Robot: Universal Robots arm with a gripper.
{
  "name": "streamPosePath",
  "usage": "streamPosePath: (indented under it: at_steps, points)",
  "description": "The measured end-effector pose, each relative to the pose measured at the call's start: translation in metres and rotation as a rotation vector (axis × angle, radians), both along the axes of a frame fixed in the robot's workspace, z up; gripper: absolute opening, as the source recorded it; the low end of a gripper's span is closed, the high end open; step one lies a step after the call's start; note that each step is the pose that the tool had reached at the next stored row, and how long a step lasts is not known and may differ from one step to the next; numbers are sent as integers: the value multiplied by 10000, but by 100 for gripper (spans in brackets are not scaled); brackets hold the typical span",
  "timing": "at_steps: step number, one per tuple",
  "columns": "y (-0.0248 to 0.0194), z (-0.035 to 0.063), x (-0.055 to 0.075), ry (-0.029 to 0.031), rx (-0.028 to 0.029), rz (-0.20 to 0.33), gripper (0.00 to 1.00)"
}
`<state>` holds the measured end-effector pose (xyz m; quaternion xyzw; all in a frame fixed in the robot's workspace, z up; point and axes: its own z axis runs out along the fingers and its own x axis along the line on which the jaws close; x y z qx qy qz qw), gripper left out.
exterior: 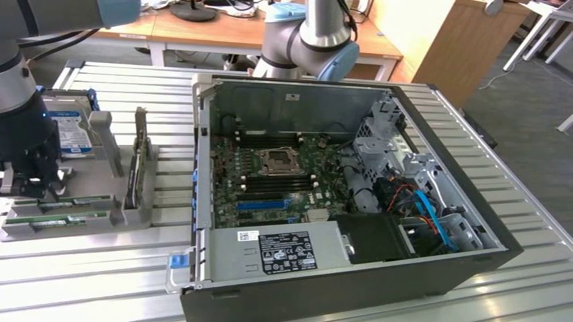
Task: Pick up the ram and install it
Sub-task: 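Pick up the ram and move it above insertion slot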
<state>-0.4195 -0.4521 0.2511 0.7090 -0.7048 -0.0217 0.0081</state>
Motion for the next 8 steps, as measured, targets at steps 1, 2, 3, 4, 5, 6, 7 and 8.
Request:
streamPosePath:
  at_steps: [1, 2, 3, 4, 5, 6, 7, 8]
  points:
    - [-1, 0, 0, -1, 0, -1, 30]
    - [0, 0, 0, 0, 0, -1, 30]
    - [-1, 0, 0, 0, 0, -1, 30]
    - [-1, 0, 0, -1, 0, -1, 30]
    - [-1, 0, 0, 0, 0, -1, 30]
    - [-1, -1, 0, 0, 0, -1, 30]
    - [-1, -5, -1, -1, 0, -1, 30]
    - [-1, -12, 0, -1, 1, 0, 30]
